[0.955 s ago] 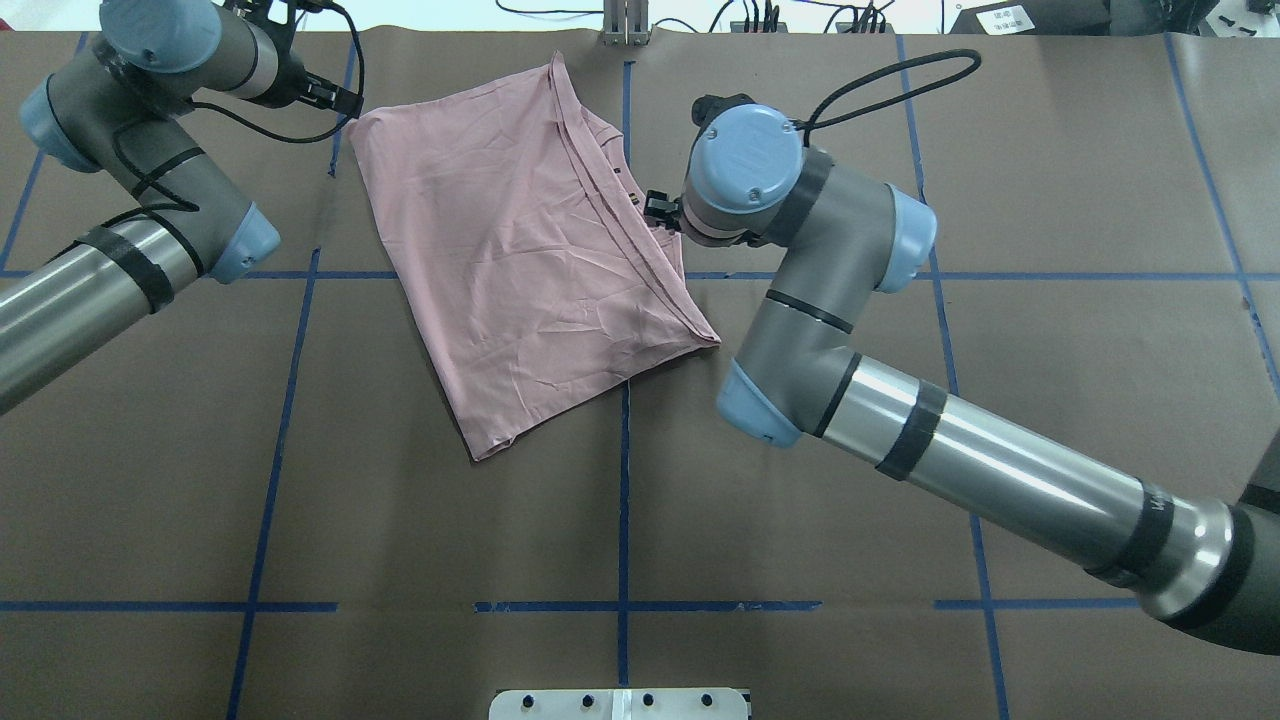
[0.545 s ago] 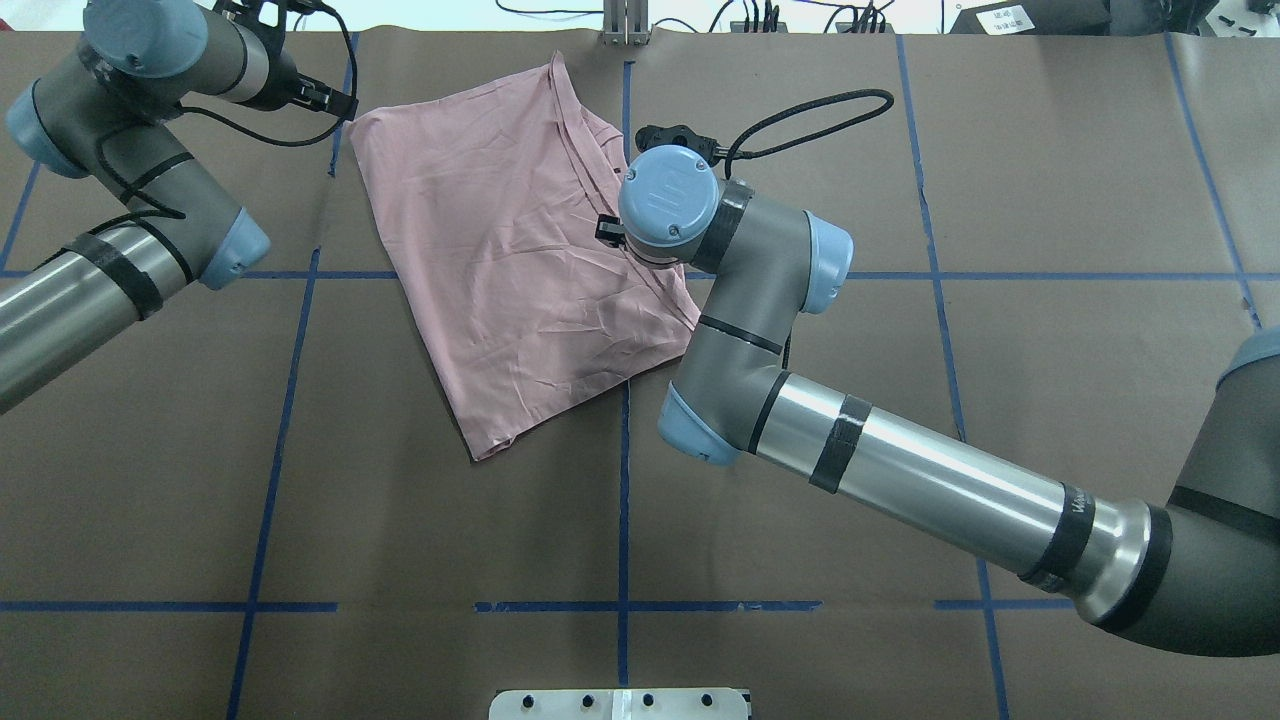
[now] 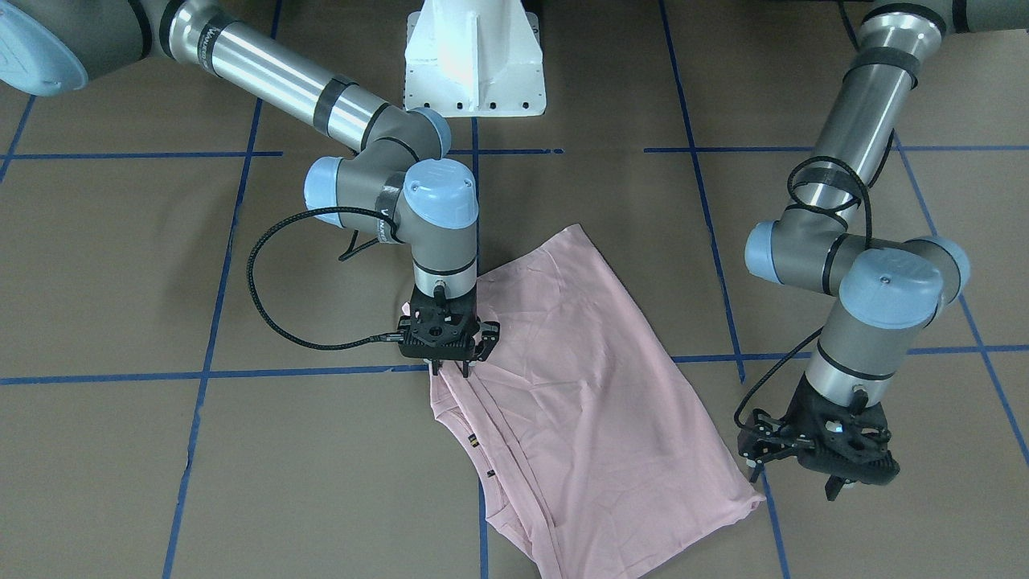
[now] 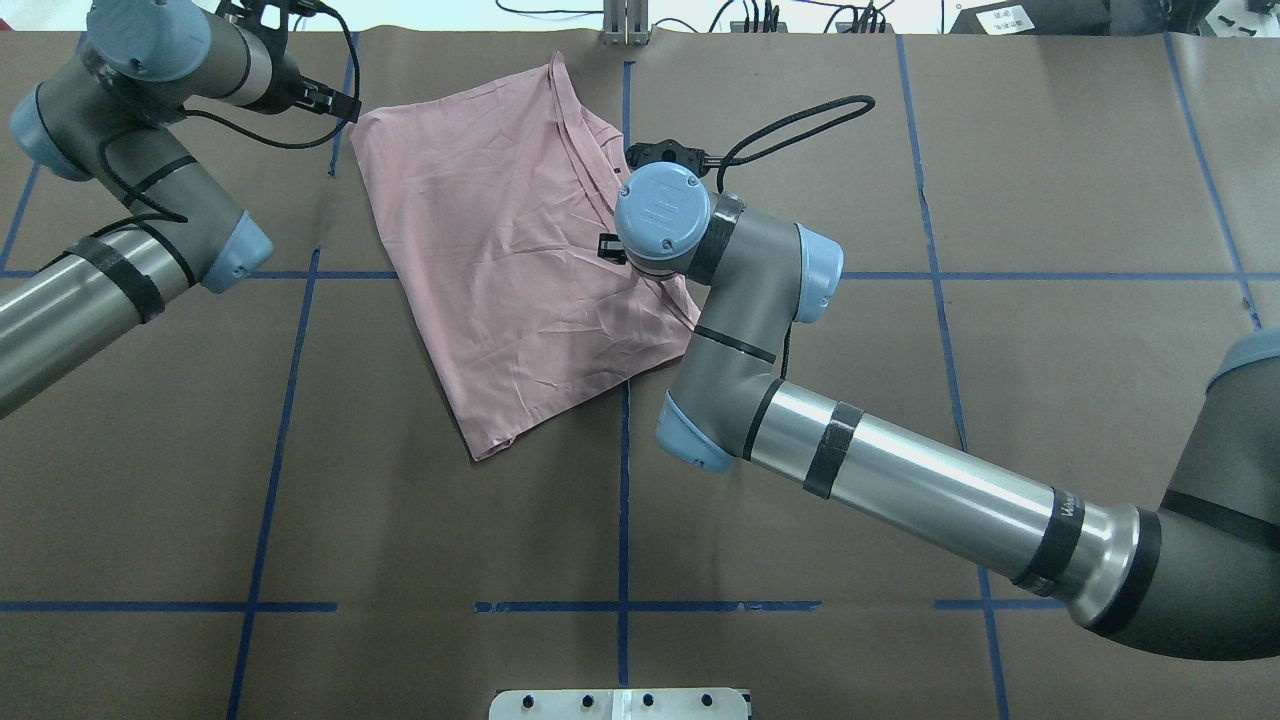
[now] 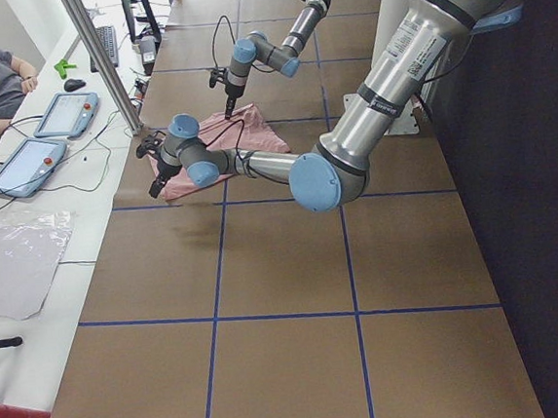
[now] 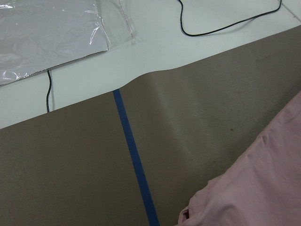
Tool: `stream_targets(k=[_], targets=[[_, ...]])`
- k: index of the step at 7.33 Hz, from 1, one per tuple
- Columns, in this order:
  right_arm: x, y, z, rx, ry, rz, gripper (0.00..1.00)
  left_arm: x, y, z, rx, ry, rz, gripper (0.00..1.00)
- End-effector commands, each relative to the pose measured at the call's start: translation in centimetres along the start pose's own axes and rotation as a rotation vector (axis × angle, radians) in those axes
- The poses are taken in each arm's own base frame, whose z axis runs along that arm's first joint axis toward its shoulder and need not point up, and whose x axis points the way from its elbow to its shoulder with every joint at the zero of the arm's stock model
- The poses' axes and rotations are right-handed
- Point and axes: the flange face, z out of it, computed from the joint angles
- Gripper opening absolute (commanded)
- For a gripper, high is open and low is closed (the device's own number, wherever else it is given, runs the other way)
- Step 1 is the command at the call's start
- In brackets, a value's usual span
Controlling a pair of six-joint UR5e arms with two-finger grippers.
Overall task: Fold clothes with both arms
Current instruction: 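Grasp the shirt's collar edge with the right gripper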
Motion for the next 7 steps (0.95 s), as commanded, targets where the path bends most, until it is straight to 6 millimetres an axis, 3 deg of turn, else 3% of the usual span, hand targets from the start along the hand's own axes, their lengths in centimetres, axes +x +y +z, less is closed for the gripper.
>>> stream_targets(k=[1,5,7], targets=[[0.4,-0.3,0.1,0.003,0.002,-0.002,0.48,0.0,0.0,0.0,-0.001,0.000,-0.001,1.00],[1.4,-0.4,0.8,0.003,0.015,0.005,0.47,0.0,0.0,0.0,-0.001,0.000,-0.001,1.00],[1.9,-0.3,1.2,0.001,0.022,0.010,0.26,0.0,0.0,0.0,0.000,0.000,0.000,1.00]])
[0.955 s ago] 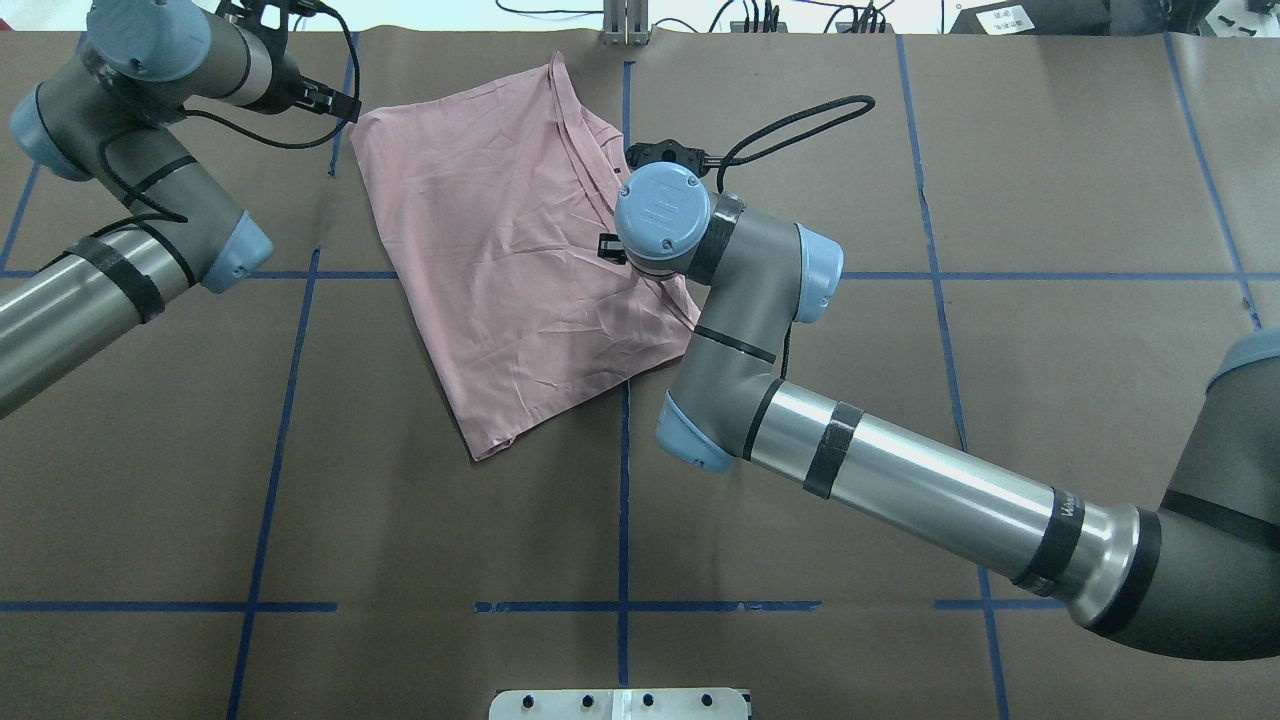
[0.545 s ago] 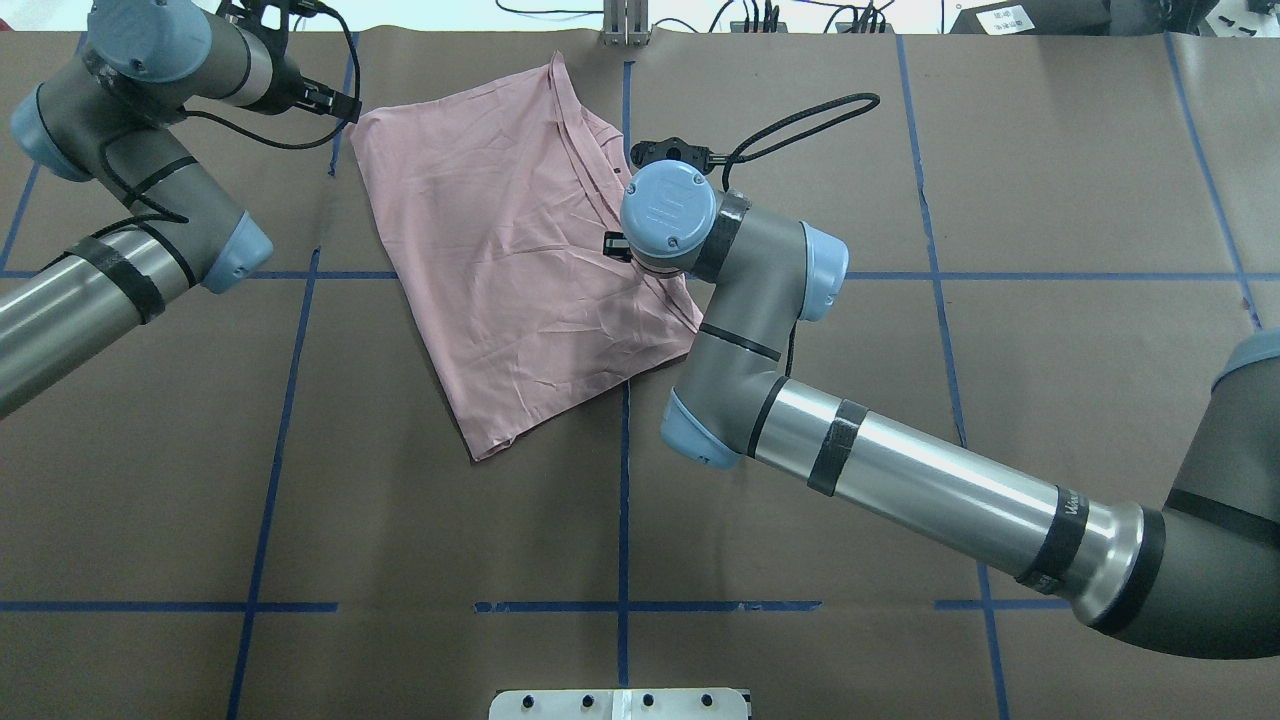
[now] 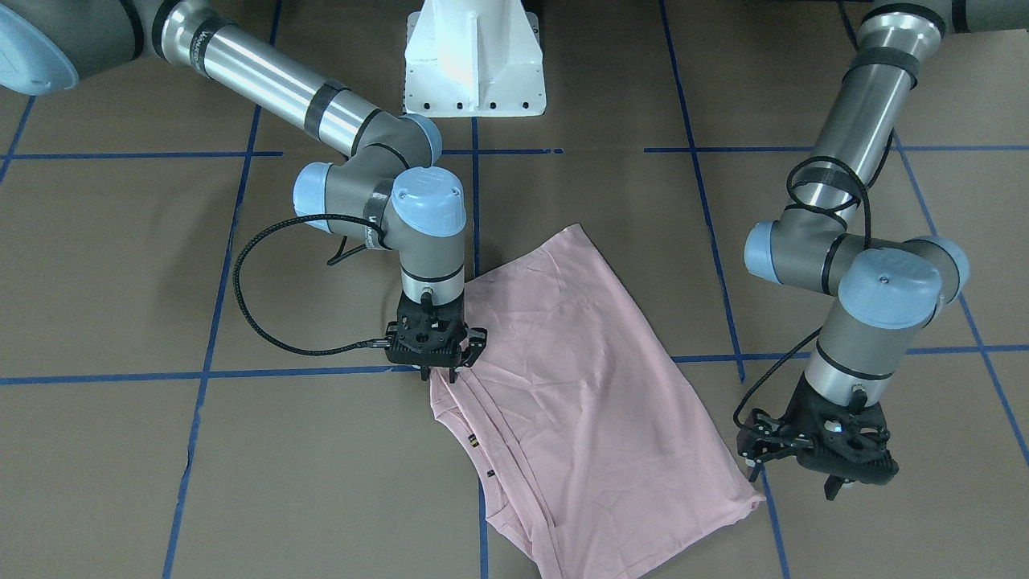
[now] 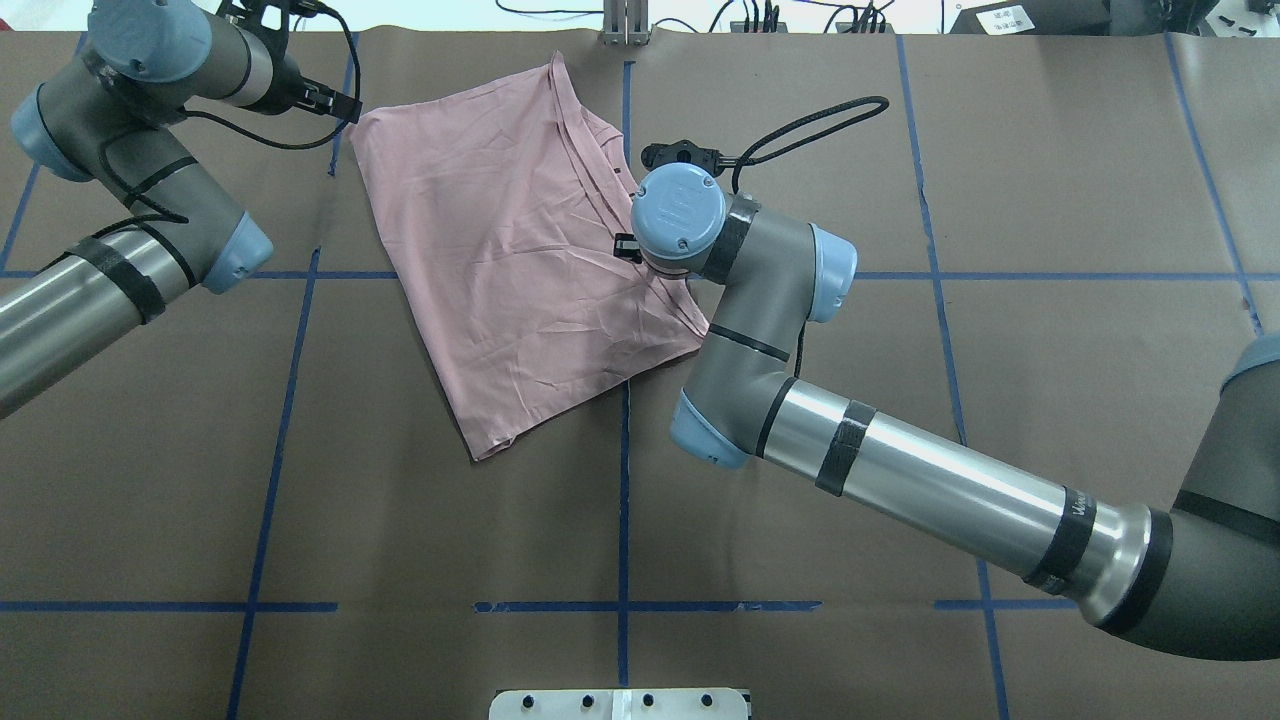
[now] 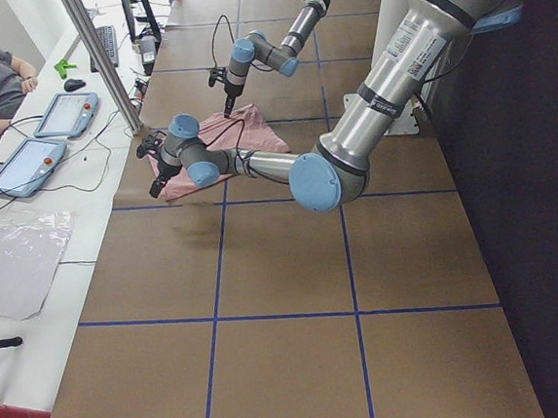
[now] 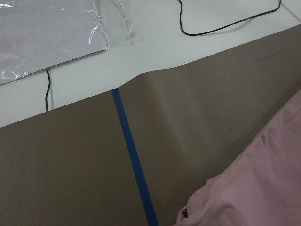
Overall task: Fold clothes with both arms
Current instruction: 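Grasp the shirt's collar edge with the right gripper, then pull the collar edge toward the robot with the right gripper, straightening the shirt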
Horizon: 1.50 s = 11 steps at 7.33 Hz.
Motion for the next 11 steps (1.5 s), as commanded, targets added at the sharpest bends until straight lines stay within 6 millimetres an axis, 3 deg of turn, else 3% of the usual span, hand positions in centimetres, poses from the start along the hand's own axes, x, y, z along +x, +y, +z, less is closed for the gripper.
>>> stream_targets(k=[1,2,5,6,7,10,11], targets=[[0.2,0.1,0.2,-0.001,0.004,0.009,0.05,0.0,0.0,0.0,0.000,0.000,0.000,1.00],[0.1,0.0,0.1,0.000,0.001,0.011,0.00,0.1,0.0,0.0,0.000,0.001,0.001,1.00],[-0.5,0.0,-1.4,0.001,-0.027,0.010,0.00,0.2,0.1,0.1,-0.001,0.002,0.002,1.00],[1.2,0.5,-2.0,0.006,-0.040,0.011,0.00,0.2,0.1,0.1,-0.001,0.002,0.002,1.00],[4.2,2.2,-3.1,0.008,-0.064,0.015,0.00,0.3,0.0,0.0,0.000,0.003,0.002,1.00],[9.5,14.9,-8.1,0.017,-0.104,-0.024,0.00,0.5,-0.1,-0.1,0.004,0.007,0.003,1.00],[10.5,17.2,-8.8,0.022,-0.106,-0.035,0.00,0.6,-0.2,-0.3,0.006,0.009,-0.004,1.00]])
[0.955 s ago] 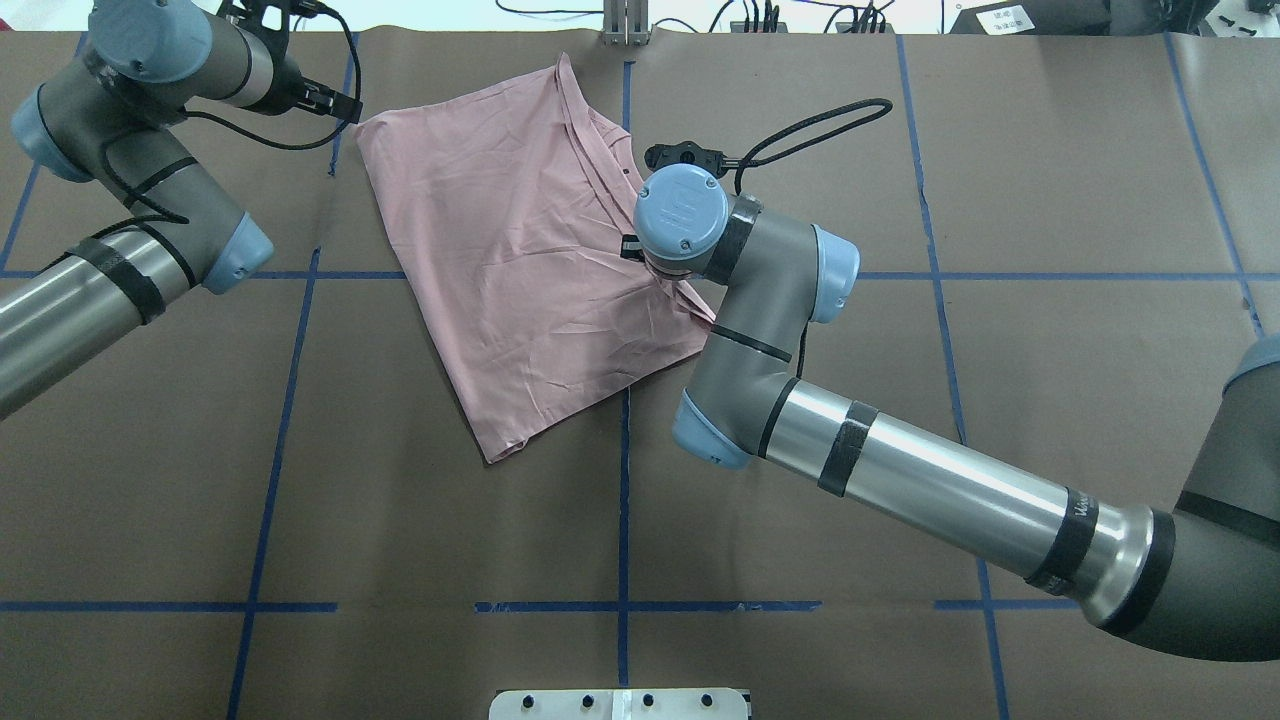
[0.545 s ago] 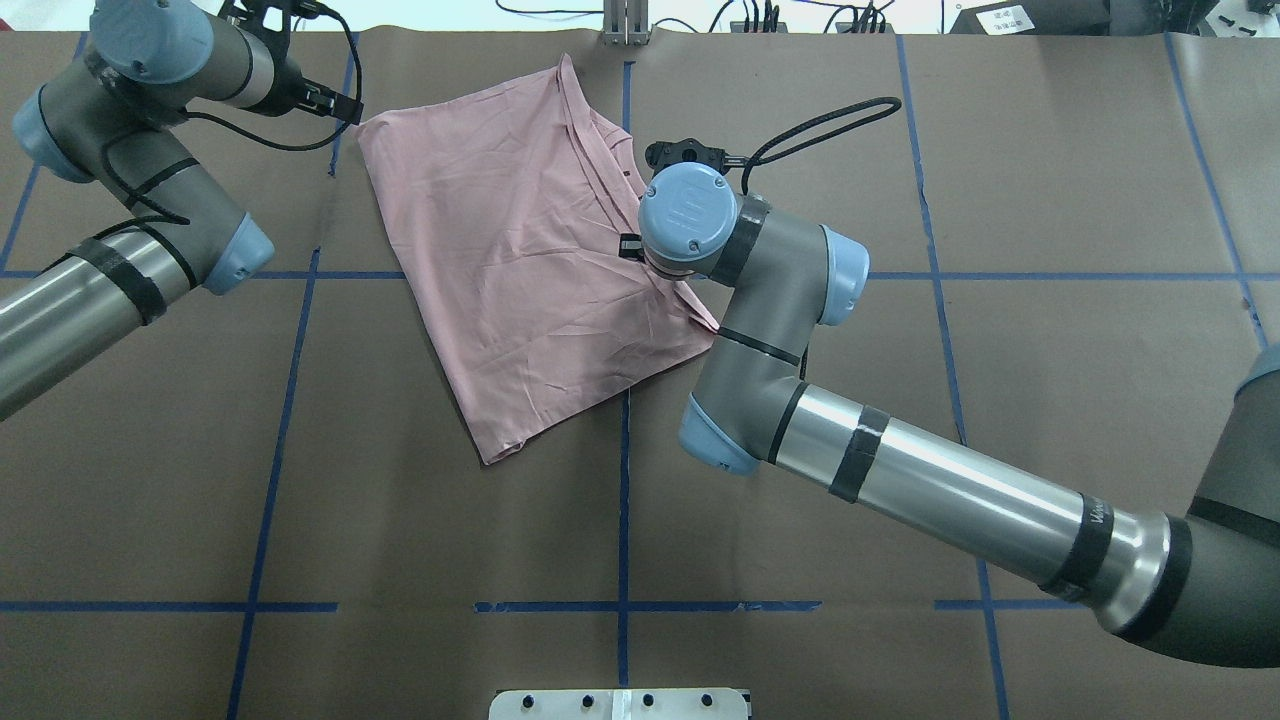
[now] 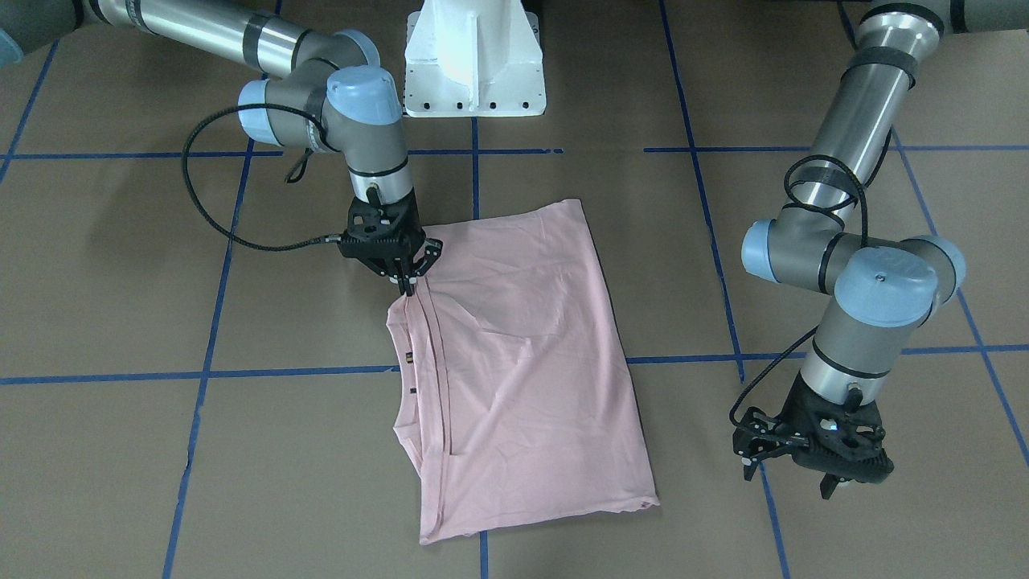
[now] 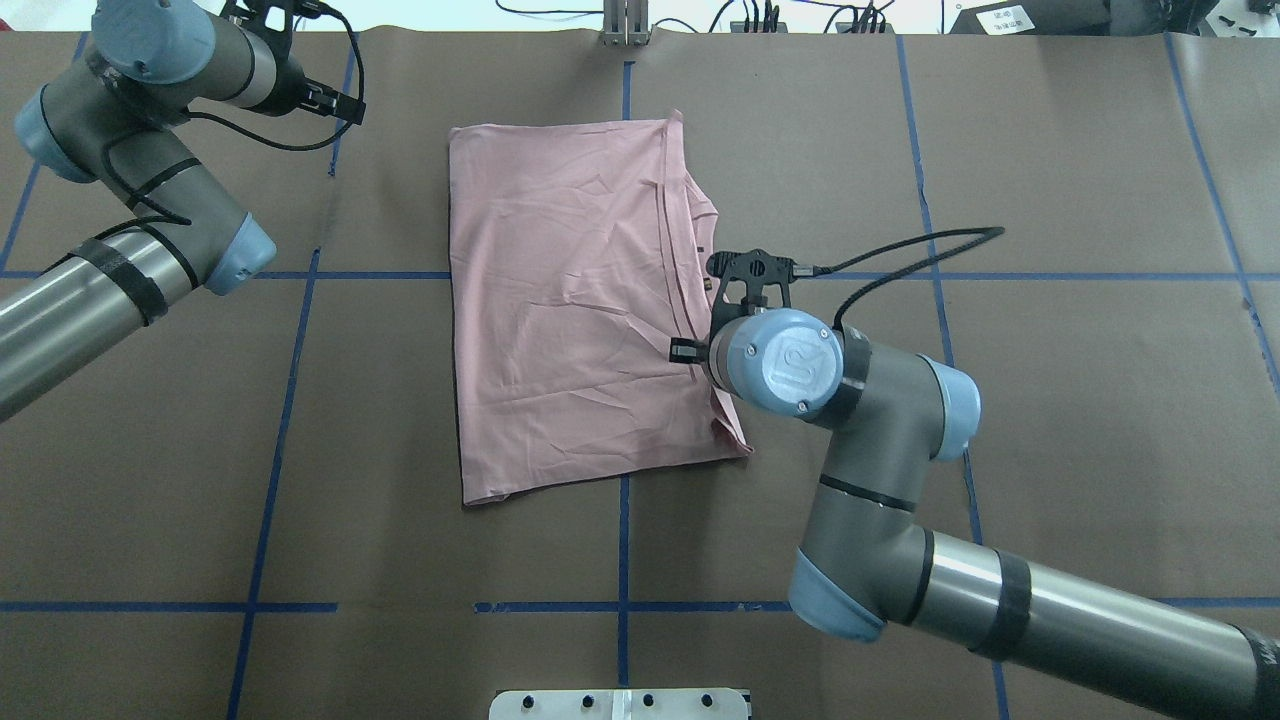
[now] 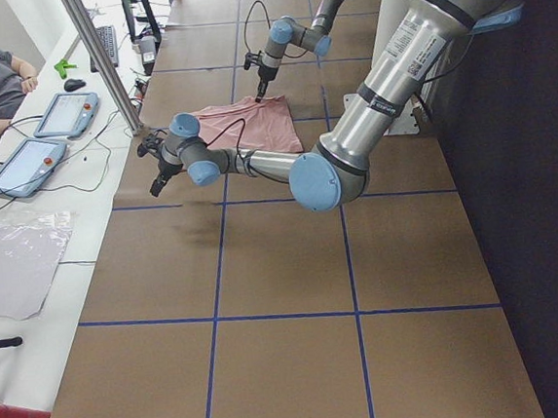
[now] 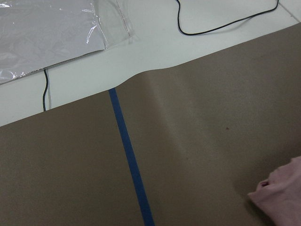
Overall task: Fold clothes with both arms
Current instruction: 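Pull the collar edge toward the robot with the right gripper, straightening the shirt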
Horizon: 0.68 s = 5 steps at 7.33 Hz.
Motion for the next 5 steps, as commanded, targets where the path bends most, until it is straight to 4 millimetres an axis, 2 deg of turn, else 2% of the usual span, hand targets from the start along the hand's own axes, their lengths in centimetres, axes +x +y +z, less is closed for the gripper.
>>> stream_targets(k=[1,2,3,4,5], targets=[[1.8,3.8,-1.8,0.002,-0.003,-0.016,0.00,0.6,-0.3,-0.4,0.010,0.010,-0.015,1.00],[1.9,4.2,-1.6,0.008,0.002,-0.021,0.99,0.9,-0.4,-0.7,0.015,0.015,-0.014,1.00],[2.0,4.0,-2.2,0.007,-0.007,-0.032,1.00,1.5,0.0,-1.4,0.026,0.029,-0.020,1.00],[2.9,4.0,-3.3,-0.003,-0.022,-0.032,1.00,3.2,1.1,-2.6,0.033,0.062,-0.054,1.00],[4.5,4.1,-5.1,-0.009,-0.040,-0.030,1.00,6.2,3.4,-3.3,0.021,0.105,-0.089,1.00]])
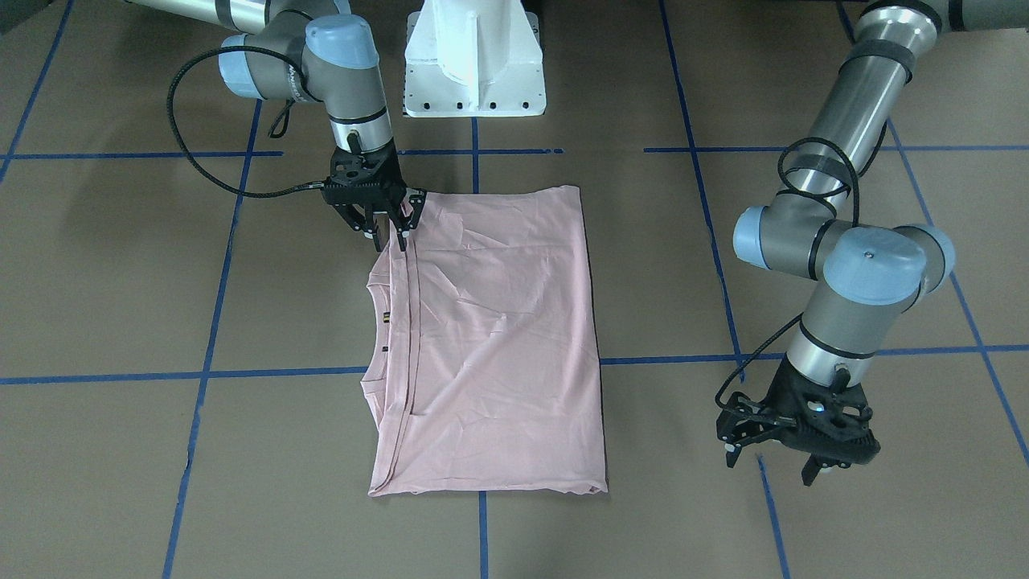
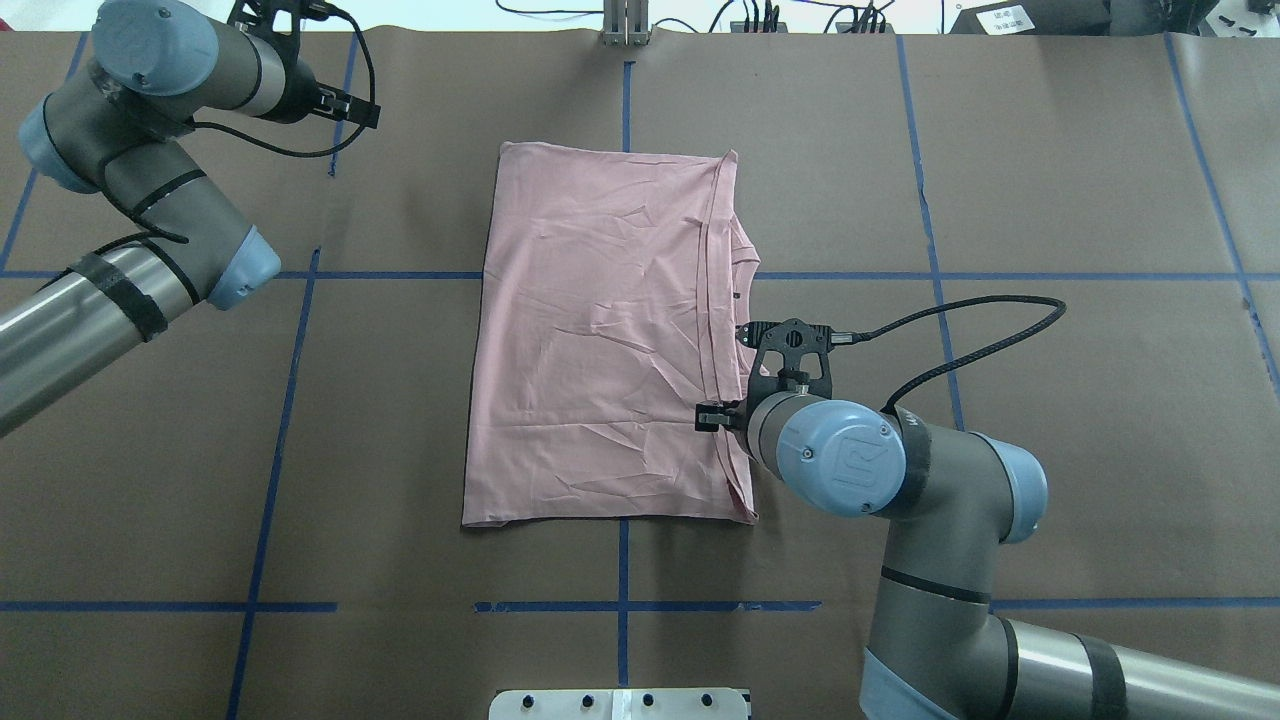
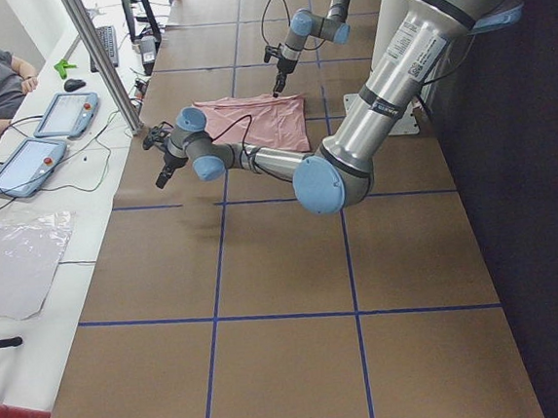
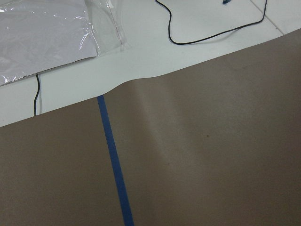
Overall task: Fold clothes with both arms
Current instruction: 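Pull the collar edge toward the robot with the right gripper, straightening the shirt, then lower the left gripper to the shirt's near corner beside the right gripper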
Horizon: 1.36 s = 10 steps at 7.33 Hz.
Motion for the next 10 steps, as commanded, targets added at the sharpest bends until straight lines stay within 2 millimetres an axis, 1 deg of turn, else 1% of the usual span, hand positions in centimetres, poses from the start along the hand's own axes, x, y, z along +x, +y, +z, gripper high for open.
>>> stream_targets(k=[1,2,3,4,5,6,7,8,9,10], targets=[[3.4,0.5,-3.4,-0.007,-0.026,0.000,1.00,4.3,4.2,-2.2,-0.007,0.081,-0.097,1.00],[4.3,0.7,-4.6,-0.007,-0.041,0.013,1.00,6.6,6.5,-4.6,-0.006,0.137,-0.164,1.00],[4.1,0.8,-4.9,-0.006,-0.049,0.014,1.00,9.9,11.1,-7.8,-0.049,0.196,-0.208,1.00],[4.0,0.9,-5.0,-0.007,-0.051,0.013,1.00,12.9,14.5,-11.7,-0.106,0.222,-0.249,1.00],[4.0,0.8,-5.0,-0.004,-0.051,0.013,1.00,15.8,18.9,-15.4,-0.170,0.263,-0.296,1.00],[3.8,0.8,-5.0,-0.004,-0.054,0.014,1.00,18.4,22.4,-16.4,-0.192,0.267,-0.378,1.00],[3.7,0.7,-5.0,-0.002,-0.055,0.014,1.00,21.9,26.1,-16.1,-0.205,0.255,-0.469,1.00],[3.6,0.7,-5.1,0.000,-0.058,0.014,1.00,23.3,27.7,-16.1,-0.218,0.252,-0.524,0.83],[3.6,0.7,-5.1,-0.001,-0.058,0.014,1.00,24.2,29.1,-15.5,-0.227,0.230,-0.589,0.60],[3.6,0.7,-5.0,0.000,-0.056,0.014,1.00,24.6,30.2,-15.1,-0.245,0.216,-0.619,0.53]])
